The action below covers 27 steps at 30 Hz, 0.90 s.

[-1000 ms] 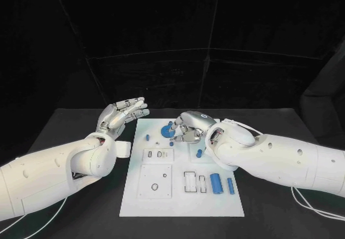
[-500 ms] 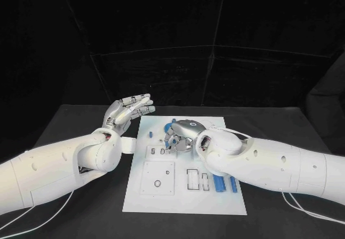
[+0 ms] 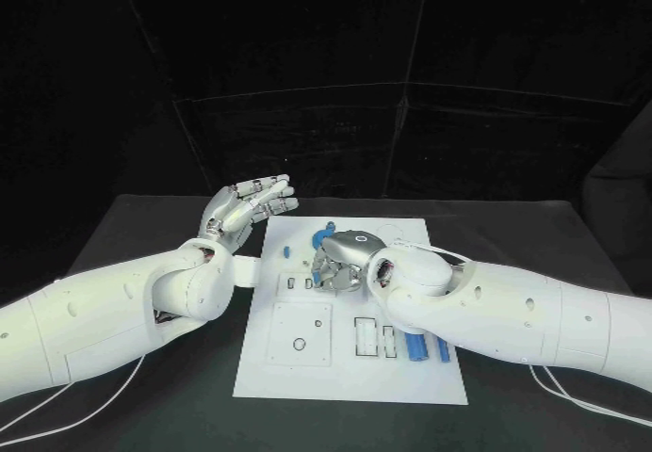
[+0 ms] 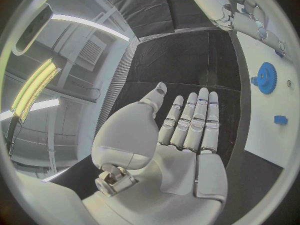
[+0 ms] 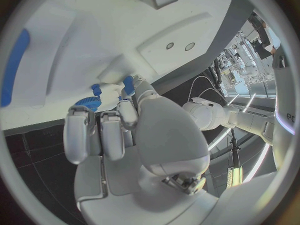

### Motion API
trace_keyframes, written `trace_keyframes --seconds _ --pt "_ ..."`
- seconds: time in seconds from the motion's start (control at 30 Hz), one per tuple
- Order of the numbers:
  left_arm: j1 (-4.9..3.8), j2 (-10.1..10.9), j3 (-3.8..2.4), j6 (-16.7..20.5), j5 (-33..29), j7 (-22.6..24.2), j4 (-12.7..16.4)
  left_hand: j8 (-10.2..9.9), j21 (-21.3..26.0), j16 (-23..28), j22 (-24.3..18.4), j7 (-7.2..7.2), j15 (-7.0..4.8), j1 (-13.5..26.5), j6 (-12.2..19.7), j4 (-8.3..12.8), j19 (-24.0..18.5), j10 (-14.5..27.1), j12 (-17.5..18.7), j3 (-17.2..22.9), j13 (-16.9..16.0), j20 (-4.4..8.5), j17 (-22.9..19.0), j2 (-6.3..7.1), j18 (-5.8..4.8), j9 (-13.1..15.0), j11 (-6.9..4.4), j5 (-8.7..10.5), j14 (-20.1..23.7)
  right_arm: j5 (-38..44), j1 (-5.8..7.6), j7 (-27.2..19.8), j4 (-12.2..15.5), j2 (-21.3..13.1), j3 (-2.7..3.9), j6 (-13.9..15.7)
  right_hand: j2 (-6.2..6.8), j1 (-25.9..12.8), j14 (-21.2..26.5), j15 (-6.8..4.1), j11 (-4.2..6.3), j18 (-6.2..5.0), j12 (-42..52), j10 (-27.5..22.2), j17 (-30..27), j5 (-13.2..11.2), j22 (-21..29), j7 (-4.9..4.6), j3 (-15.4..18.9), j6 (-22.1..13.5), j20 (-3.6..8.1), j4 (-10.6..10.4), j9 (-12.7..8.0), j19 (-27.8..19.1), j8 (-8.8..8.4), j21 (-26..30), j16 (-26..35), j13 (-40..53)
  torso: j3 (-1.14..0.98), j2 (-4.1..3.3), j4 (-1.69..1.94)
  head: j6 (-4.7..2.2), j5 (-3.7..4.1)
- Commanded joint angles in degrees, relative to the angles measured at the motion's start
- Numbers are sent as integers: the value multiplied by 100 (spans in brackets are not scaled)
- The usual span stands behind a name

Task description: Assemble the parts on the task board

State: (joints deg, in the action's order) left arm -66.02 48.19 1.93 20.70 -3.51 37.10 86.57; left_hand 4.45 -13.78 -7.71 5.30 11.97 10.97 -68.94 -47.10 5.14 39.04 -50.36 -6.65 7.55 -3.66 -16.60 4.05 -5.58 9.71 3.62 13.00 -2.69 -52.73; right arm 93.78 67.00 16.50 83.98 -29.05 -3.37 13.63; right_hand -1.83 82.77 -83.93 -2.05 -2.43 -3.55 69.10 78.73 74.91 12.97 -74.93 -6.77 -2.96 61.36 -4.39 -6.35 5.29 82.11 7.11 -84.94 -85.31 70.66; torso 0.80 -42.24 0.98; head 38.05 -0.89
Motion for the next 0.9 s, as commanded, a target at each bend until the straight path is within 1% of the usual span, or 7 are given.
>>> trace_keyframes --seconds 0.03,0.4,0.7,0.9 --pt "-11 -6 -4 -90 1 21 2 -21 36 21 -6 405 -5 11 -40 9 16 -24 27 17 4 3 -5 -32 0 5 6 -34 5 82 5 45 -15 13 3 -138 13 -65 -415 2 60 105 -7 40 619 17 -453 6 -18 36 -12 -15 7 -5 7 -4 24 3 -5 1 0 15 -9" --pt "-11 -6 -4 -94 1 14 -4 -23 43 33 -12 406 -1 21 -28 19 6 -26 27 26 4 2 -8 -28 -4 4 7 -34 21 77 -14 67 -66 31 2 -298 31 -92 -413 4 56 103 -16 36 607 20 -442 1 -24 22 -13 -28 5 -14 -11 2 32 -1 -8 0 4 24 -20" --pt "-11 -4 -4 -95 1 10 -11 -23 43 33 -12 406 -1 21 -28 19 6 -26 27 26 4 2 -8 -28 -4 4 7 -34 21 76 -19 100 -65 14 1 -393 76 -139 -405 12 44 95 -55 12 575 26 -407 -15 -35 -16 -18 -47 -2 -42 -52 21 52 -29 -5 0 -6 33 -24" --pt "-10 -5 -4 -95 1 6 -14 -23 43 33 -12 406 -1 21 -28 19 6 -26 27 26 4 2 -8 -28 -4 4 7 -34 21 79 -20 103 -62 16 1 -424 120 -166 -400 20 35 93 -71 1 555 22 -400 -27 -39 -40 -23 -54 -6 -48 -79 27 66 -38 -3 0 6 42 -16"
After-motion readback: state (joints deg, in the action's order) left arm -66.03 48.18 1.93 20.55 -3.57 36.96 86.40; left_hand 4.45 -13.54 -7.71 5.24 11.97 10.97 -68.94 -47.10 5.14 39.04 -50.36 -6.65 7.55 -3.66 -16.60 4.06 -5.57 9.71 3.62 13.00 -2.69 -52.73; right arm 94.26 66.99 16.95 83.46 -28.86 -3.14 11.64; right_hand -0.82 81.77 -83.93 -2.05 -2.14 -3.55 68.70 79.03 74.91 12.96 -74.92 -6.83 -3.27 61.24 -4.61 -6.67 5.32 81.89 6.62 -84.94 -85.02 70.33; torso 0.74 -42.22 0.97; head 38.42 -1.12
